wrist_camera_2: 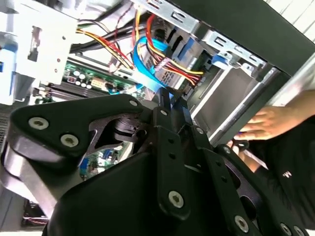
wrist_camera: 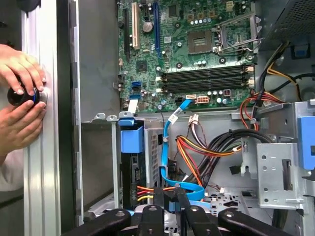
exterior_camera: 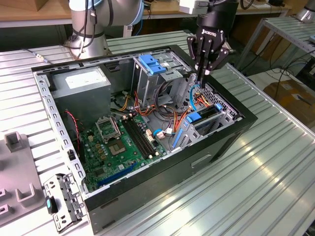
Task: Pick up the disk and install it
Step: 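Insert the second disk wire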
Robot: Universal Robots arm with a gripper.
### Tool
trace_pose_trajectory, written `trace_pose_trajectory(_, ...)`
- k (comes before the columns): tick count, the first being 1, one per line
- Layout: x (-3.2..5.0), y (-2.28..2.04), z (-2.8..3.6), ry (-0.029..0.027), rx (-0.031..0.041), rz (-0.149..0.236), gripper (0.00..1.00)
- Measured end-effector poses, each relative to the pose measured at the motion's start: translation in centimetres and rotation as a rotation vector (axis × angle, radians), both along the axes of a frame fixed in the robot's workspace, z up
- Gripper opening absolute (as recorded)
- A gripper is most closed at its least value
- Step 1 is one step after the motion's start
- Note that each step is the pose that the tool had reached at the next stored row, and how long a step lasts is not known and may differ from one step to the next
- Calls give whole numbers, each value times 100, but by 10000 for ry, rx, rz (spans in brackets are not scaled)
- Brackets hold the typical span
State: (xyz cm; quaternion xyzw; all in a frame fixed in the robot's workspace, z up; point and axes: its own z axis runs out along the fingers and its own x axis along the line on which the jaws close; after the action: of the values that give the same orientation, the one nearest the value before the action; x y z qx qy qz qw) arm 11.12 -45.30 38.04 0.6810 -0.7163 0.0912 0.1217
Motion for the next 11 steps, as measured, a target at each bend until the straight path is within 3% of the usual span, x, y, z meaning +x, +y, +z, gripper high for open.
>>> trace_pose_trajectory(2,0,1,-20,0,-226,-2,24)
trace_pose_trajectory(3,1,3,-31,0,-289,-3,24)
trace_pose_trajectory(9,23,4,-125,0,-418,-9,24)
trace_pose_trajectory(11,29,3,-141,0,-495,-10,16)
